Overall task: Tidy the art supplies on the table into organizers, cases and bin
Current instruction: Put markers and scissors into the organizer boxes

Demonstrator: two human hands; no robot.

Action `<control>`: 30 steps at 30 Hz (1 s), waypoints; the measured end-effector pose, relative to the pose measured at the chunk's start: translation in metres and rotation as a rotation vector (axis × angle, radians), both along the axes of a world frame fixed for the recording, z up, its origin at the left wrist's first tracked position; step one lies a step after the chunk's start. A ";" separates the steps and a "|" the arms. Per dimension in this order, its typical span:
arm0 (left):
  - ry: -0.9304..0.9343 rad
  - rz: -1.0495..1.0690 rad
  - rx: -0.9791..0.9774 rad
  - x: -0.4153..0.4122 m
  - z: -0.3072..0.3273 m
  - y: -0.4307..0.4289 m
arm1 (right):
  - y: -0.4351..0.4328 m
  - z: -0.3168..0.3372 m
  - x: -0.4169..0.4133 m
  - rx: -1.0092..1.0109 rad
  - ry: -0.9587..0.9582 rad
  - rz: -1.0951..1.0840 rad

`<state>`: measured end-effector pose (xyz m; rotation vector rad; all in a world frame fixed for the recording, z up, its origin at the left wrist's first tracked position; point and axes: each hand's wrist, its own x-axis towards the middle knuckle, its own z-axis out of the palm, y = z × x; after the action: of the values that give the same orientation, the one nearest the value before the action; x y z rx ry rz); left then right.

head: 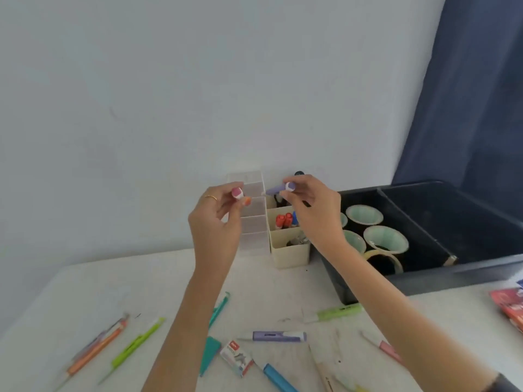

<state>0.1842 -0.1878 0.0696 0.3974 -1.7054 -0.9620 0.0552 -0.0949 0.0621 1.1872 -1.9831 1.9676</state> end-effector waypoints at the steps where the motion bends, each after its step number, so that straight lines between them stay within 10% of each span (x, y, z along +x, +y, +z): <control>1: 0.006 0.006 0.003 -0.001 0.001 -0.006 | -0.010 -0.001 -0.003 0.025 0.051 0.015; 15: -0.135 -0.041 0.013 -0.036 -0.013 -0.051 | -0.085 -0.030 -0.044 0.410 0.564 -0.133; 30: -0.476 0.005 -0.180 -0.083 -0.047 -0.089 | -0.102 -0.032 -0.051 0.685 0.471 -0.119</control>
<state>0.1011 -0.2772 0.0224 0.5405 -2.1995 -0.7365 0.0041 -0.1973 0.0298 1.4280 -2.4205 0.8307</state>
